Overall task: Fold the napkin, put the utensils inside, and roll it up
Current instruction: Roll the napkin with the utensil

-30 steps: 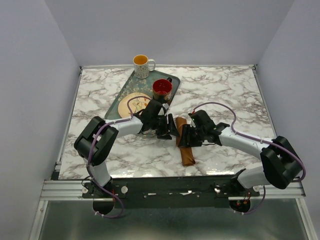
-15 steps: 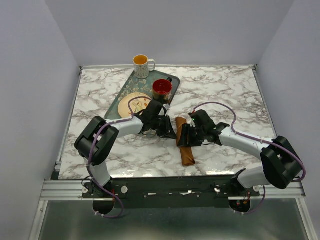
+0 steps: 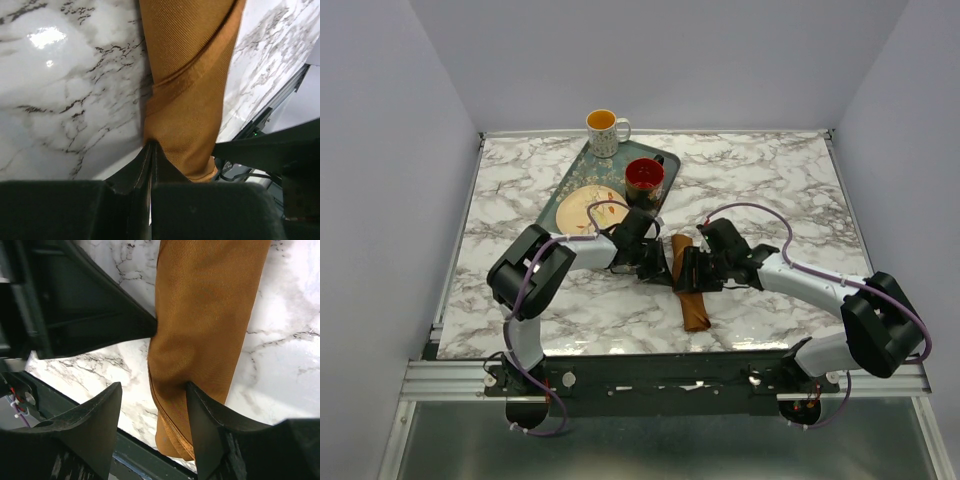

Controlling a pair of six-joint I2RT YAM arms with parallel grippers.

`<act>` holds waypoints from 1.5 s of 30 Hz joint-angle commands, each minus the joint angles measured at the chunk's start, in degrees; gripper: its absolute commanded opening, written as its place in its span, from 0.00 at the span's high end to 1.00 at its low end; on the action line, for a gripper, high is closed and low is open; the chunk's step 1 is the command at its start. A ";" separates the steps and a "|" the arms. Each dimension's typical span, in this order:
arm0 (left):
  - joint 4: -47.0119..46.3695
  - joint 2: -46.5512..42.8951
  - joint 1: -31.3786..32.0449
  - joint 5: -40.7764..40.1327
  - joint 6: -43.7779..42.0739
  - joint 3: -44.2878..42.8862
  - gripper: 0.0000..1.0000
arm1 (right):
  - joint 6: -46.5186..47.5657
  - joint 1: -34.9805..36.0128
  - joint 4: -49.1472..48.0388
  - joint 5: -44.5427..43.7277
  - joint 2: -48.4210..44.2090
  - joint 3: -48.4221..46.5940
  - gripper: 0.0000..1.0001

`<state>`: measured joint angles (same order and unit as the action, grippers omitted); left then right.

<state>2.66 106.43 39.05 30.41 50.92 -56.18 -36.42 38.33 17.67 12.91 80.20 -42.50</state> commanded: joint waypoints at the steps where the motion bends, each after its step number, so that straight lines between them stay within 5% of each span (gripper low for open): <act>1: -1.16 3.25 1.38 -1.14 1.20 -2.35 0.90 | -0.23 0.43 -0.44 0.54 1.09 -2.15 0.37; 23: -1.43 5.01 2.17 -4.13 2.43 0.11 0.91 | -0.13 0.52 10.98 -8.07 -7.61 -1.27 0.21; 32: -1.43 5.37 2.09 -4.75 2.70 0.81 0.91 | -2.33 8.42 15.98 -21.51 -1.20 -5.04 0.33; 45: -1.43 5.37 2.09 -5.01 2.87 0.81 0.91 | -6.29 16.43 20.74 -28.64 9.96 -10.94 0.25</act>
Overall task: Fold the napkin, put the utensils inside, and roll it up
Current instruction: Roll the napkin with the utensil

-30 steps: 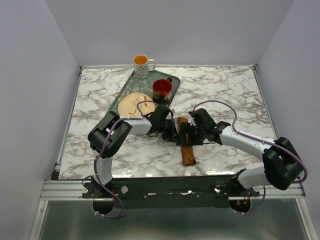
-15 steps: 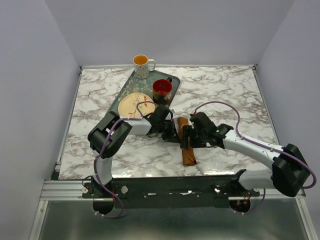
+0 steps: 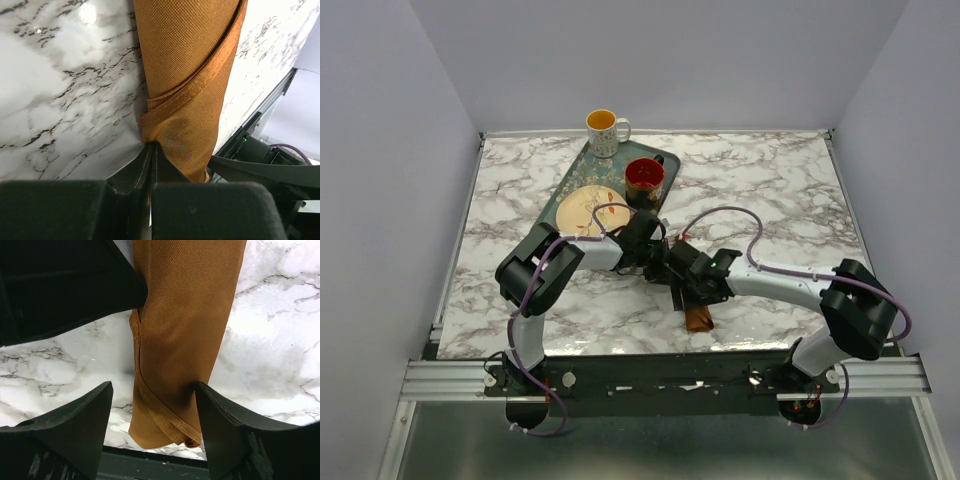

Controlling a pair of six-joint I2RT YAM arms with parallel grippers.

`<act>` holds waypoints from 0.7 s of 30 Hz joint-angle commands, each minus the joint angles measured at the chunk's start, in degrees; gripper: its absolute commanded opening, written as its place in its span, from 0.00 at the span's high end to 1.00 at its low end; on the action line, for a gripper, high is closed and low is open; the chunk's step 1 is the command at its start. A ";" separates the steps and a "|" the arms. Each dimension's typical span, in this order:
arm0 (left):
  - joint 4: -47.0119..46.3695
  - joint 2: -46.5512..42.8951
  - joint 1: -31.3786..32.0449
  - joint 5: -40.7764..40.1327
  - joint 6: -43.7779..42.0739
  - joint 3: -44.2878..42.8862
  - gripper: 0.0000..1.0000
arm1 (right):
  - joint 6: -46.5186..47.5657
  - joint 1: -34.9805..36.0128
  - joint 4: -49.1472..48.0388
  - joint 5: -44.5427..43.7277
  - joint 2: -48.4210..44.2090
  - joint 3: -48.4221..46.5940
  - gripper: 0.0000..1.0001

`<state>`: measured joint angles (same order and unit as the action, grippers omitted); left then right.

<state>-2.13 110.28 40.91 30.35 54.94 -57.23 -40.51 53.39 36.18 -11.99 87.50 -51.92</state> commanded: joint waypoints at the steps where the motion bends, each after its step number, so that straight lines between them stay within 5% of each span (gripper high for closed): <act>1: 3.36 1.43 0.23 -5.21 -1.24 1.95 0.91 | -2.38 1.46 2.22 -4.00 3.11 -1.69 0.25; 6: 3.36 1.34 0.23 -5.12 -1.24 2.21 0.91 | -2.99 1.46 2.05 -5.24 4.78 -2.13 0.27; 21: 3.27 1.17 0.14 -4.86 -1.15 2.04 0.92 | -5.19 0.24 -2.24 -5.60 1.98 2.60 0.51</act>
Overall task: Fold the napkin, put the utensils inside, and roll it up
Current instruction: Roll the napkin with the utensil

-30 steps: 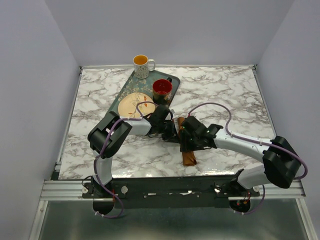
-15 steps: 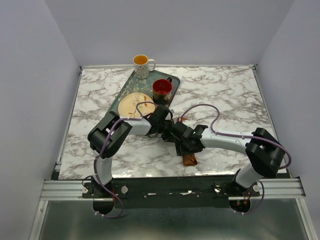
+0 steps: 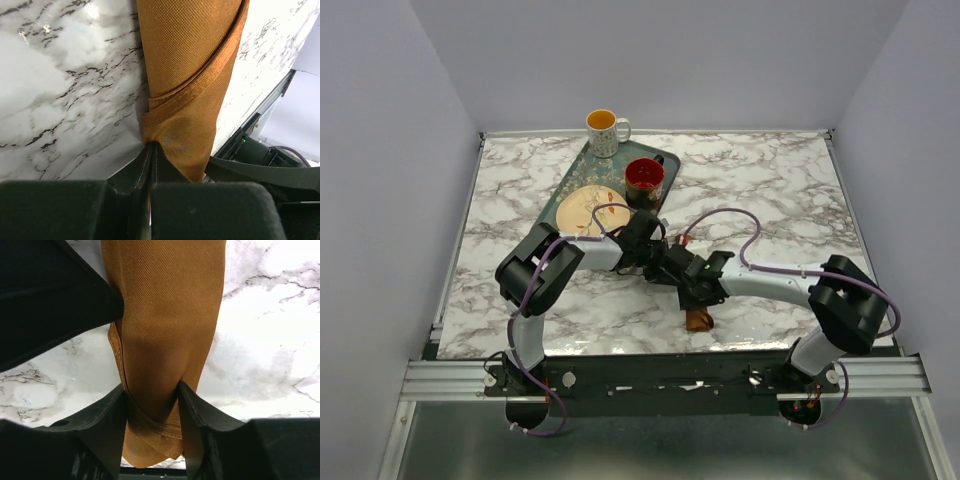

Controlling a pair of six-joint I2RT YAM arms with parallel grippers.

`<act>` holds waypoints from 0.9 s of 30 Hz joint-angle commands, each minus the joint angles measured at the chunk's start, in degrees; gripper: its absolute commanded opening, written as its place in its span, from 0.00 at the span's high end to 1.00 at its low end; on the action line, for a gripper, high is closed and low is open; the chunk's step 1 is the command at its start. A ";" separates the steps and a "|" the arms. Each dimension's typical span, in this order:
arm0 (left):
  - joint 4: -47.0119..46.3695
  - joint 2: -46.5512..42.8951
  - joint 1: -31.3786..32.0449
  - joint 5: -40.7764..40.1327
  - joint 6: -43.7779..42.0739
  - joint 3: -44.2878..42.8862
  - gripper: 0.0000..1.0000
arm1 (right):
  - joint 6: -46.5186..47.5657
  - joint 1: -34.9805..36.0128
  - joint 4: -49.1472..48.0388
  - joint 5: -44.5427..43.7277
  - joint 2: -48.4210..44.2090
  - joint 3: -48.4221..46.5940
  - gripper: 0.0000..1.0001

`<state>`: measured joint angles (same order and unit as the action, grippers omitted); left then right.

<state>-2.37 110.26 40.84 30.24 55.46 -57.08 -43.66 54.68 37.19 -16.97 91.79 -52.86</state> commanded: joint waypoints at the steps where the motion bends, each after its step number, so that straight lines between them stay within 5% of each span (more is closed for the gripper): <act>1: 3.51 1.19 0.21 -4.75 -1.67 1.80 0.92 | -1.96 -1.41 -5.00 0.61 -4.58 4.77 0.58; 7: 3.69 1.63 0.21 -4.31 -1.67 0.57 0.92 | -1.69 -5.54 -13.36 7.64 -9.96 11.46 0.78; 27: 7.21 -1.10 0.21 -4.40 -1.94 -4.09 0.91 | -1.60 -15.73 -41.83 29.53 -18.84 31.14 0.73</act>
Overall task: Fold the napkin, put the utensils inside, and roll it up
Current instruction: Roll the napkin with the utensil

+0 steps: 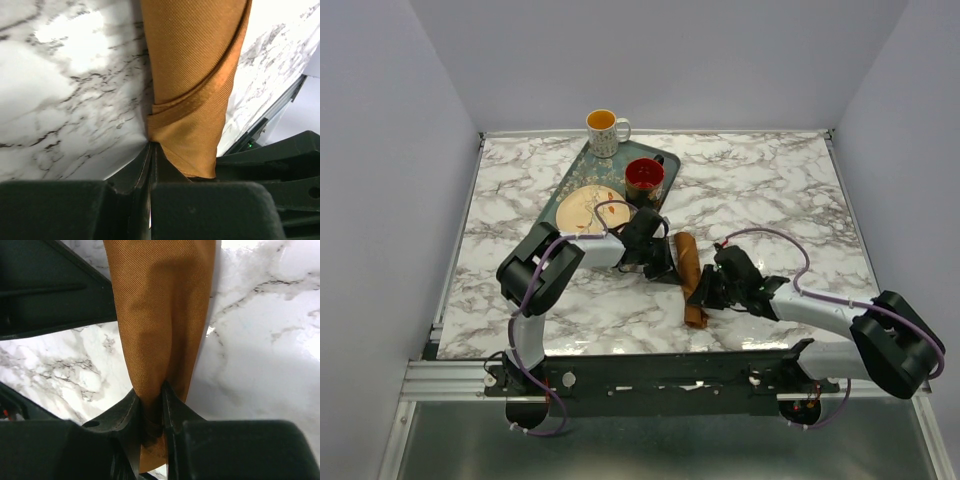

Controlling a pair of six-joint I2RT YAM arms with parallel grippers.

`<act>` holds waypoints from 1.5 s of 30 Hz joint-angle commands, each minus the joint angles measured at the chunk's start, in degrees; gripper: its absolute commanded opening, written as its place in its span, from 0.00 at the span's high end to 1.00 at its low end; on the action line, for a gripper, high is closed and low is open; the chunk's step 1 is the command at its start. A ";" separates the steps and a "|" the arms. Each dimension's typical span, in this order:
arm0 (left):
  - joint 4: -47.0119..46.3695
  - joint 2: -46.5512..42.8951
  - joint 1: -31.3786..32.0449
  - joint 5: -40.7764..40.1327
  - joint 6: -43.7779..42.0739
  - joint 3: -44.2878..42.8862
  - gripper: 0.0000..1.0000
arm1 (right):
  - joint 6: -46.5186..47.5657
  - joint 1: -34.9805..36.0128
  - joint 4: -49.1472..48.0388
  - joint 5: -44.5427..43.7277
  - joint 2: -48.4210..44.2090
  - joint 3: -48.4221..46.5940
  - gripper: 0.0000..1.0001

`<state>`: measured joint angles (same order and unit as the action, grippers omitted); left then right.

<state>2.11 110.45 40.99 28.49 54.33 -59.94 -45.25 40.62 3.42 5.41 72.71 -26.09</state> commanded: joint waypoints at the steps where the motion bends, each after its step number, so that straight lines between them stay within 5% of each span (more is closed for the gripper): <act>1: 2.72 -1.55 0.05 -2.56 -0.71 -1.23 0.91 | -0.44 -1.95 -9.56 7.94 0.33 5.07 0.73; 15: 4.66 -2.52 -0.21 -3.88 -0.98 -2.99 0.91 | -3.26 -9.50 -36.28 23.76 6.56 15.36 0.73; 32: 4.39 -2.70 1.11 -2.56 1.57 -5.80 0.91 | -8.09 -15.92 -66.43 38.62 24.94 19.58 0.65; 37: 4.39 -3.05 1.72 -3.61 1.05 -5.19 0.91 | -3.73 -15.92 -53.74 37.14 19.26 17.13 0.54; 41: 5.36 -3.84 1.63 -4.14 -0.18 -4.83 0.91 | 4.02 -15.92 -21.37 29.32 7.76 10.90 0.37; 45: 4.31 -4.19 1.63 -3.62 -0.10 -3.52 0.91 | 8.60 -15.84 -5.02 22.29 2.71 3.95 0.28</act>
<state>6.59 108.84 42.44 25.54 55.09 -64.55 -45.19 24.84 -30.30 37.45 80.60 -15.57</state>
